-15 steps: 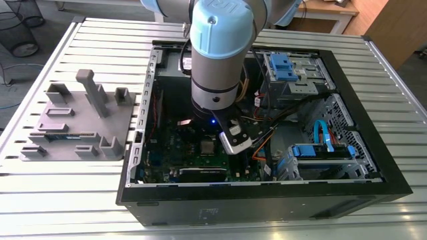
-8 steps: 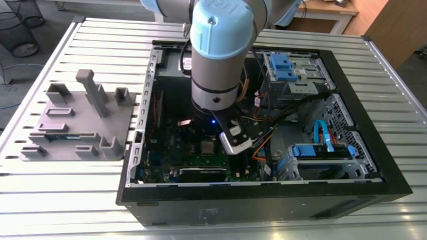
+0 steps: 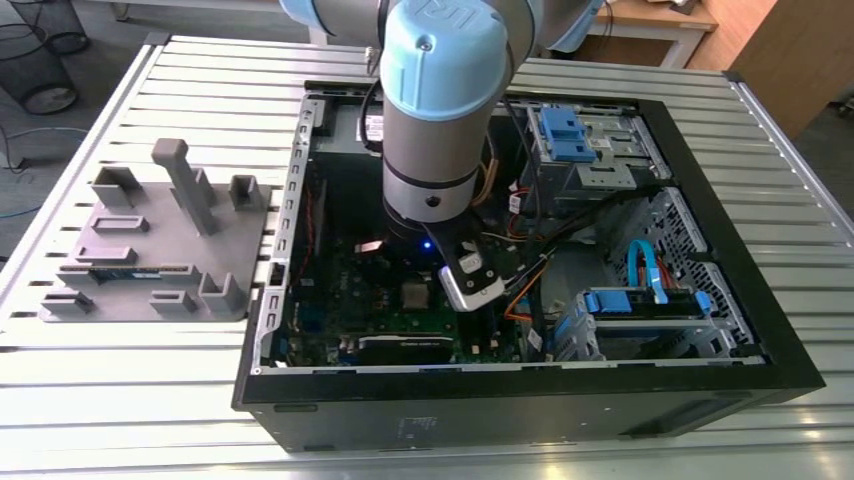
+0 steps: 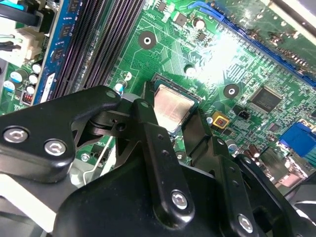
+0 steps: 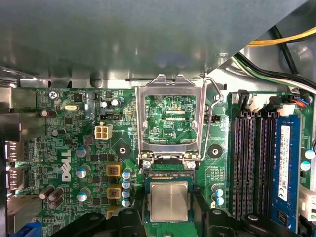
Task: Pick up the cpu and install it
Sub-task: 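Place the cpu into insertion slot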
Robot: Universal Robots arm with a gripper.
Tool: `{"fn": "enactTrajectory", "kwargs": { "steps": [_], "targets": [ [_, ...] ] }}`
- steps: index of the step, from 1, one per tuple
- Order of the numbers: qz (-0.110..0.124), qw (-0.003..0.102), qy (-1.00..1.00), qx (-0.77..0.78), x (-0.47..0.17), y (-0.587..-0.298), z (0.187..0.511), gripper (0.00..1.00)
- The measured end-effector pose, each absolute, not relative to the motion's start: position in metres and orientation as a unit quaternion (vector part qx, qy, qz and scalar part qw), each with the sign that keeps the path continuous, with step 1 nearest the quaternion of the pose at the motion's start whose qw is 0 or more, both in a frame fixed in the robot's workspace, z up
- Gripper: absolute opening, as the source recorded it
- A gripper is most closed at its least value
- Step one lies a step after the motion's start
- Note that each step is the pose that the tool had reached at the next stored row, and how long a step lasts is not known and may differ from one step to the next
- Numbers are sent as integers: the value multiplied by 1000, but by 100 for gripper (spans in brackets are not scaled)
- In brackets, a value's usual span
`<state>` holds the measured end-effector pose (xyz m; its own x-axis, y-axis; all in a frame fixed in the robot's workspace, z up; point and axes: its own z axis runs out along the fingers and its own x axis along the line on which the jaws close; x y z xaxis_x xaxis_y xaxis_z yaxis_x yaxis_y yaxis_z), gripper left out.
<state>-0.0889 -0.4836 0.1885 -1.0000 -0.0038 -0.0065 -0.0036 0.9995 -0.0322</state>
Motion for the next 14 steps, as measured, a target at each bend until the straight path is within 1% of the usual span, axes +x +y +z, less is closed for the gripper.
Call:
{"fn": "enactTrajectory", "kwargs": {
  "steps": [14],
  "targets": [
    [-16,3,1000,-2,-89,-483,187,47]
  ]
}}
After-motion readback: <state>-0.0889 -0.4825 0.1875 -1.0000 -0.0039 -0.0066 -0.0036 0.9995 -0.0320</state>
